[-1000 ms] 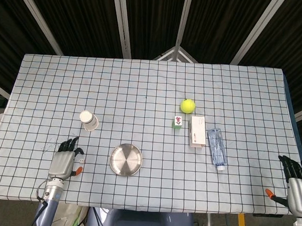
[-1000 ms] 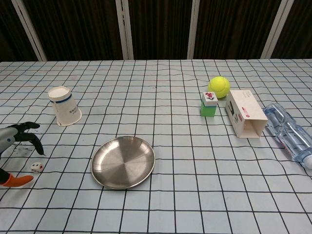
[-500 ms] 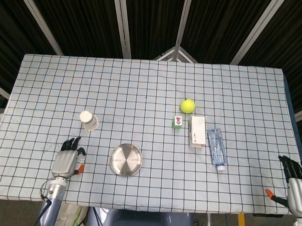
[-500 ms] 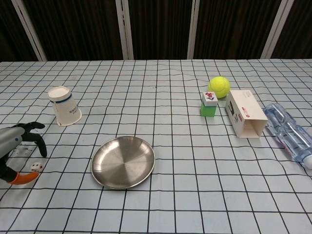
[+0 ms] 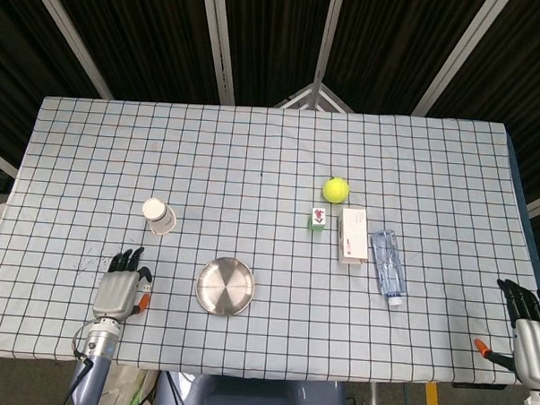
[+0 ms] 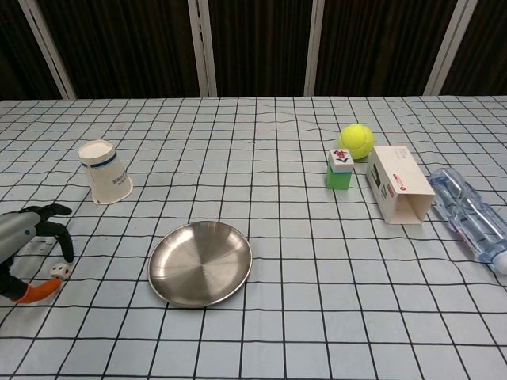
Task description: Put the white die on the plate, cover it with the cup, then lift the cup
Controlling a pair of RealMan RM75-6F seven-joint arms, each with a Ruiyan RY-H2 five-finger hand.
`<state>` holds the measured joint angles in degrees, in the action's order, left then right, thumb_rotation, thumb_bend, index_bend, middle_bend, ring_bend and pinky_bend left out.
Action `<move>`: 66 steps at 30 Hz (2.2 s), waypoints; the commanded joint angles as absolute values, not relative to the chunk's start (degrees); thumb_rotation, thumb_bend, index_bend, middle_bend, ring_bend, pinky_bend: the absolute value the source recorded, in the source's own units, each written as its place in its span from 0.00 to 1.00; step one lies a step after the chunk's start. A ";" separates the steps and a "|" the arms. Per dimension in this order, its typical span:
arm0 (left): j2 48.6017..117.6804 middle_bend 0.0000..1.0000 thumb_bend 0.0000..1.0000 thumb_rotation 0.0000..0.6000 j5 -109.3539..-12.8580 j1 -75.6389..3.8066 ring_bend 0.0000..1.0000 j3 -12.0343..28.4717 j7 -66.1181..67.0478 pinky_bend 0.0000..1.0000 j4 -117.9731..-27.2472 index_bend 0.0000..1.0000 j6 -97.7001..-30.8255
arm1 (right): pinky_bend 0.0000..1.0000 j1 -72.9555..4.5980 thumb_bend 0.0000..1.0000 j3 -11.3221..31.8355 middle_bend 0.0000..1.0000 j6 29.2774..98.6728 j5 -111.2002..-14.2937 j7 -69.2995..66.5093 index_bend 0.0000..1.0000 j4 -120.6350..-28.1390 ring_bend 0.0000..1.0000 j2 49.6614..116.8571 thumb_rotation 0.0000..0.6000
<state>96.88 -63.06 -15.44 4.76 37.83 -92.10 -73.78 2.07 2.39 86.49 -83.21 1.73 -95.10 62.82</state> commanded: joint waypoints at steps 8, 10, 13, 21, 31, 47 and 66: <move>97.35 0.04 0.50 1.00 -62.44 -15.66 0.00 4.54 37.40 0.06 -91.28 0.44 -73.39 | 0.04 2.10 0.04 2.49 0.12 86.44 -82.91 1.58 0.11 -94.96 0.12 62.78 1.00; 97.39 0.05 0.50 1.00 -62.52 -15.72 0.00 4.43 37.22 0.06 -91.34 0.46 -73.37 | 0.04 2.08 0.04 2.45 0.12 86.34 -82.90 1.60 0.11 -94.94 0.12 62.80 1.00; 97.40 0.06 0.50 1.00 -62.79 -15.78 0.00 4.31 37.18 0.06 -91.41 0.47 -73.52 | 0.04 2.02 0.04 2.43 0.12 86.24 -82.94 1.68 0.11 -94.96 0.12 62.86 1.00; 97.34 0.08 0.52 1.00 -62.90 -15.71 0.00 4.14 36.83 0.06 -91.42 0.51 -74.05 | 0.04 2.03 0.04 2.48 0.12 86.21 -82.75 1.79 0.11 -95.10 0.12 62.88 1.00; 97.48 0.09 0.53 1.00 -62.82 -15.82 0.00 3.96 37.04 0.06 -91.37 0.52 -74.33 | 0.04 1.99 0.04 2.50 0.12 85.99 -82.51 1.89 0.11 -95.33 0.12 62.80 1.00; 94.97 0.09 0.56 1.00 -68.65 -15.99 0.00 4.96 34.34 0.06 -97.82 0.53 -78.00 | 0.04 2.02 0.04 2.42 0.12 85.99 -82.61 1.68 0.11 -95.74 0.12 62.60 1.00; 108.22 0.09 0.56 1.00 -60.65 -27.96 0.00 10.89 45.84 0.06 -93.92 0.53 -67.40 | 0.04 2.39 0.04 2.75 0.12 86.40 -81.95 0.63 0.11 -95.78 0.12 61.92 1.00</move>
